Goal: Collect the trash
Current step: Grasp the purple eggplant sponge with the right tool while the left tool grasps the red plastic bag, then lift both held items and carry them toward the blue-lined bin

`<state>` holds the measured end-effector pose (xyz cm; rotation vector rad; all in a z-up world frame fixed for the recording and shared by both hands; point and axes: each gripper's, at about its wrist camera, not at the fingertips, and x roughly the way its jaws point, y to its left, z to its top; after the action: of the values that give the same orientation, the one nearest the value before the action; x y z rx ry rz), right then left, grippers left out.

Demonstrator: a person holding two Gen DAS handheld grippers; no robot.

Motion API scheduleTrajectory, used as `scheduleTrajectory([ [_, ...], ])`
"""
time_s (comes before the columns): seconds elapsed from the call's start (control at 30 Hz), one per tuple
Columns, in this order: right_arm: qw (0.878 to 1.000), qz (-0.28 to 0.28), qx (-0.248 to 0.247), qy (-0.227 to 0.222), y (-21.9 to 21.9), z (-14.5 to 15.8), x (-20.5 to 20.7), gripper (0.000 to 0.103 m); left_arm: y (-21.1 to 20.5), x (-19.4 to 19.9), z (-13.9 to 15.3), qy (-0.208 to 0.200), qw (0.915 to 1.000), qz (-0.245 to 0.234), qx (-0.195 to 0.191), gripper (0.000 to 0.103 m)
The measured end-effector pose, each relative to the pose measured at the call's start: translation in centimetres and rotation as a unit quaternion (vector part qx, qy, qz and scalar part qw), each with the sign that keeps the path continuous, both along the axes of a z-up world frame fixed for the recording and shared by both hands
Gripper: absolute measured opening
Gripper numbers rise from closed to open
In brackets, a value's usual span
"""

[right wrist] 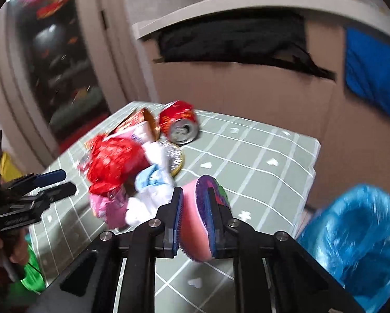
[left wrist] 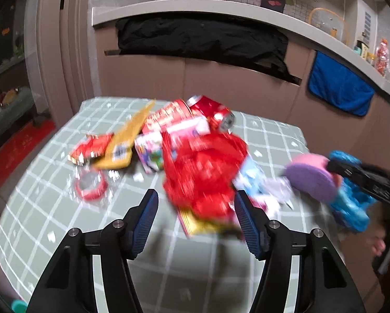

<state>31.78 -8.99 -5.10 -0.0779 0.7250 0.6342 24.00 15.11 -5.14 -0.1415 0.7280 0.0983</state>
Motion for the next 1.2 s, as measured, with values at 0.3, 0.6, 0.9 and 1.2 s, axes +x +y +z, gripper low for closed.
scheduleTrajectory([
  [0.3,0.998,-0.051,0.009,0.025,-3.7,-1.1,0.8,0.025,1.9,5.5,-1.5,0.029,0.9989,0.009,-0.036,0.060],
  [0.6,0.998,0.049,-0.030,0.030,-1.5,-2.4,-0.6,0.033,1.2,5.7,-2.2,0.027,0.9973,-0.023,-0.063,0.050],
  [0.9,0.997,0.052,-0.064,0.013,0.3,-2.8,-1.2,0.039,0.4,2.4,-0.4,0.001,0.9996,-0.007,-0.029,0.037],
  [1.2,0.999,0.000,-0.033,0.041,-1.2,-3.3,0.9,0.039,-0.4,0.1,1.6,-0.024,0.9993,-0.013,-0.024,0.037],
])
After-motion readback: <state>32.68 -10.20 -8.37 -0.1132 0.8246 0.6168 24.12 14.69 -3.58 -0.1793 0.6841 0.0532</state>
